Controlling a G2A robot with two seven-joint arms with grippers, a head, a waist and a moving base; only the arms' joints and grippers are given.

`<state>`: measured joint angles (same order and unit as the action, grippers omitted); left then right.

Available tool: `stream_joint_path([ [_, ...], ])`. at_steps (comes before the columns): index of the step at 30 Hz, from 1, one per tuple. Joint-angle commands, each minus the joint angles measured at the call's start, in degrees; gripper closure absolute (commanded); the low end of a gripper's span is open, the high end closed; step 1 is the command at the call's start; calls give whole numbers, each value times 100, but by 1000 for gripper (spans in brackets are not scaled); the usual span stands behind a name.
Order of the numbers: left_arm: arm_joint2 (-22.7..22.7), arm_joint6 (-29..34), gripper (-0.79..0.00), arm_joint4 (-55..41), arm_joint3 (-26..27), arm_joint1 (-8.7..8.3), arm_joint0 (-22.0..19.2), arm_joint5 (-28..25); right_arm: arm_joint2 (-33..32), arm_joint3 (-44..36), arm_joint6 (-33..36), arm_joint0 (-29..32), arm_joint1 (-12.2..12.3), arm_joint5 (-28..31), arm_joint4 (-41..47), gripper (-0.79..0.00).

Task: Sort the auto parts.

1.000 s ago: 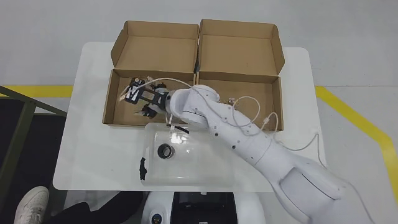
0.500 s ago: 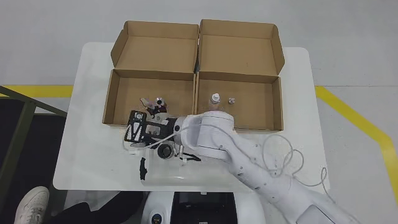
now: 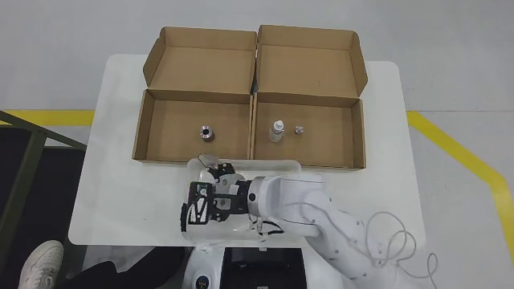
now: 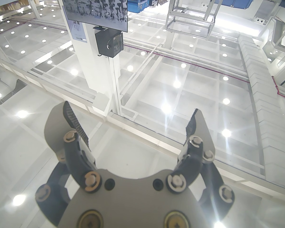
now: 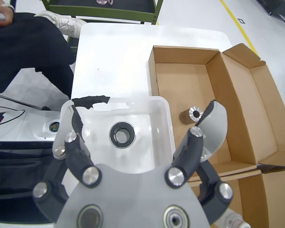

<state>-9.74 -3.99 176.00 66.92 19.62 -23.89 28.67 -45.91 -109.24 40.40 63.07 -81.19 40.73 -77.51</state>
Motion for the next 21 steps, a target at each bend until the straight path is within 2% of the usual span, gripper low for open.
stream_joint_path([
  [1,0,0,-785,0,0,0,0,0,-11,-2,-57,83,35,103,-92,-785],
  [12,0,0,-785,0,0,0,0,0,-4,270,-353,293,156,192,-685,-785],
  [21,0,0,-785,0,0,0,0,0,132,649,-408,207,159,-88,-1072,-785],
])
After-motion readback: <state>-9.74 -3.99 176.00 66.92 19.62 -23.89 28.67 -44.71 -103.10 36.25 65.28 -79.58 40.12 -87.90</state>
